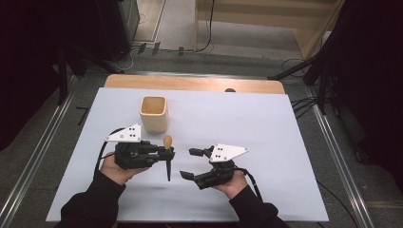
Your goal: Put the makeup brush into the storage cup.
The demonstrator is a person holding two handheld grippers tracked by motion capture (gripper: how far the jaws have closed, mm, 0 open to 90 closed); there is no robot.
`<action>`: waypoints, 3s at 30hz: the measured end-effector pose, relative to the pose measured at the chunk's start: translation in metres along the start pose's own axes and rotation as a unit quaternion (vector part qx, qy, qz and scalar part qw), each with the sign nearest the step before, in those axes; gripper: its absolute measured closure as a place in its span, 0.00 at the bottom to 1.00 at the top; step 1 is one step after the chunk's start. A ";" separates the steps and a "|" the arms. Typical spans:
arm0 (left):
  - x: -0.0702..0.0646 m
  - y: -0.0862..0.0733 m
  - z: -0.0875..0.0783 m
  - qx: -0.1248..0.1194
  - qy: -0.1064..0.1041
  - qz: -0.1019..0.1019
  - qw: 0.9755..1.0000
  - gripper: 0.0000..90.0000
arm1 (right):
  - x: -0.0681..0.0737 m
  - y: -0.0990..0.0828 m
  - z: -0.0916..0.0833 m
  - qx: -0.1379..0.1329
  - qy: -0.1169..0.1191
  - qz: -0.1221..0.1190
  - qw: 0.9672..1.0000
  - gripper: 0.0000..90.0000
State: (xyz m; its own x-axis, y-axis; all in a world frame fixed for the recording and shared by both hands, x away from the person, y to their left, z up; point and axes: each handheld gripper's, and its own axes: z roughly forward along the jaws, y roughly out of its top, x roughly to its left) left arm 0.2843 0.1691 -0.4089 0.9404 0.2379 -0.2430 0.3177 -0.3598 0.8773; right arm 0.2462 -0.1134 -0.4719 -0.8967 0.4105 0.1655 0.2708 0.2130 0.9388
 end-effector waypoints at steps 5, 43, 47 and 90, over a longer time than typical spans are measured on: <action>0.001 -0.002 0.000 -0.002 -0.002 0.003 1.000 0.87 | -0.005 0.002 -0.010 -0.015 -0.017 -0.002 1.000 0.25; 0.013 -0.006 -0.029 -0.013 0.025 -0.008 1.000 0.87 | -0.031 -0.015 -0.096 -0.014 -0.078 -0.014 0.997 0.23; 0.012 -0.006 -0.031 -0.017 0.024 -0.008 1.000 0.87 | -0.032 -0.018 -0.107 -0.018 -0.088 -0.015 0.996 0.23; 0.035 0.039 -0.055 -0.019 0.059 -0.007 0.998 0.87 | -0.026 -0.038 -0.144 -0.043 -0.116 -0.008 0.992 0.23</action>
State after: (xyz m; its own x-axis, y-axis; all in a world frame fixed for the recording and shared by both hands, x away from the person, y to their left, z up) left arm 0.3236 0.2127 -0.3604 0.9143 0.3482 -0.2068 0.3235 -0.3210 0.8901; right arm 0.2089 -0.2597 -0.4681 -0.7935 0.6025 0.0857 0.2171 0.1487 0.9648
